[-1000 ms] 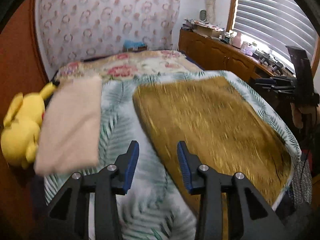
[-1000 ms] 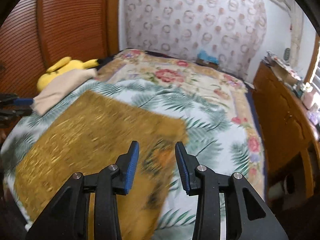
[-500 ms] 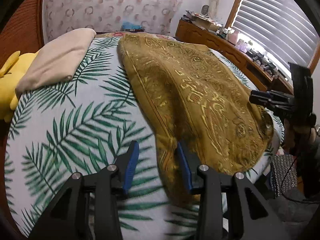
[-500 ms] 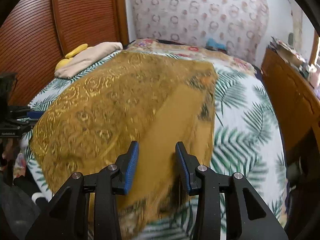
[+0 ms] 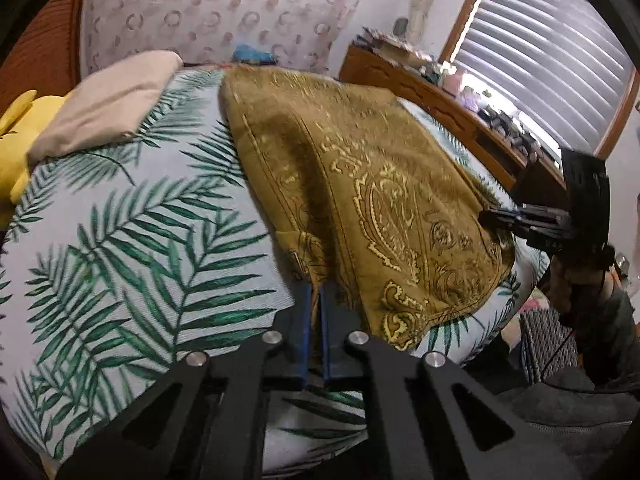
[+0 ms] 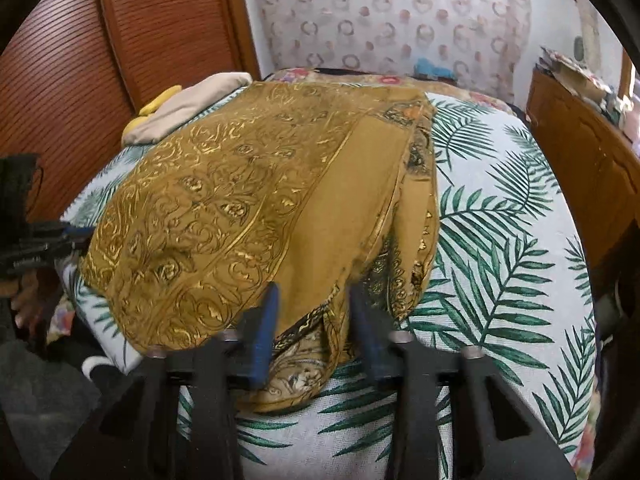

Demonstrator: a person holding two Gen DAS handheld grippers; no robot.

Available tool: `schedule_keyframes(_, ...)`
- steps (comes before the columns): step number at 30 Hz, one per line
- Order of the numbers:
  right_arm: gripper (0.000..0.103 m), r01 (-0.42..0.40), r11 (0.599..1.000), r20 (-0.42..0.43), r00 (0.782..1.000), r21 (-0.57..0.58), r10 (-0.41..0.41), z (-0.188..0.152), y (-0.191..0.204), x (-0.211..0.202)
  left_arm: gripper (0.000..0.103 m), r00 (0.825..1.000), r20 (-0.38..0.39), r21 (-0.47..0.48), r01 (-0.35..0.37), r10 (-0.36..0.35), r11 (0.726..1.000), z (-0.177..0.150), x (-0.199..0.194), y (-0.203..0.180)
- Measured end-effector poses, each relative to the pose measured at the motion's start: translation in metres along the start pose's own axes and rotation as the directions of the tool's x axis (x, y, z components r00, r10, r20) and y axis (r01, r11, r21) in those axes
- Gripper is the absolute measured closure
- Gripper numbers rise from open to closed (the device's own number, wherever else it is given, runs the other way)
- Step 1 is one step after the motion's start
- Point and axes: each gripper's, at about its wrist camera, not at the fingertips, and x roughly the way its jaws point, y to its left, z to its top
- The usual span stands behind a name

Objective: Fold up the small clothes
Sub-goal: 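Grasp the shirt edge with the left gripper and drag it across the bed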

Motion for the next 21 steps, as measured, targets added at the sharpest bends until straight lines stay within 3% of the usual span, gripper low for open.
schedule_keyframes(4, 0.1, 0.025, 1.0, 0.052, 0.998, -0.019, -0.024, -0.002, -0.001, -0.012, 0.103, 0.999, 0.048, -0.016, 0.0, 0.0, 1.0, -0.009, -0.024, -0.005)
schedule_keyframes(8, 0.1, 0.077, 0.997, 0.093, 0.993, 0.009, -0.078, -0.003, -0.008, -0.025, 0.103, 0.999, 0.032, -0.003, 0.0, 0.0, 1.0, -0.016, -0.024, -0.014)
schedule_keyframes(14, 0.097, 0.087, 0.996, 0.05, 0.995, 0.009, -0.087, -0.009, -0.013, -0.027, 0.103, 0.999, 0.043, -0.004, 0.027, -0.026, 1.0, -0.007, -0.023, -0.015)
schedule_keyframes(16, 0.089, 0.109, 0.994, 0.05, 0.993, 0.008, -0.109, -0.007, -0.011, -0.028, 0.103, 0.996, 0.074, 0.002, 0.041, -0.041, 0.999, 0.002, -0.03, -0.017)
schedule_keyframes(18, 0.073, 0.112, 0.994, 0.068, 0.991, -0.002, -0.111, -0.004, -0.008, -0.032, 0.103, 0.992, 0.105, 0.001, 0.071, -0.071, 0.997, 0.016, -0.038, -0.019)
schedule_keyframes(19, 0.058, 0.117, 0.993, 0.081, 0.99, -0.008, -0.116, -0.001, -0.005, -0.034, 0.103, 0.99, 0.119, 0.005, 0.079, -0.079, 0.997, 0.023, -0.041, -0.021)
schedule_keyframes(21, 0.05, 0.105, 0.994, 0.119, 0.988, -0.019, -0.102, 0.003, 0.003, -0.042, 0.103, 0.985, 0.149, 0.026, 0.086, -0.089, 0.996, 0.039, -0.046, -0.028)
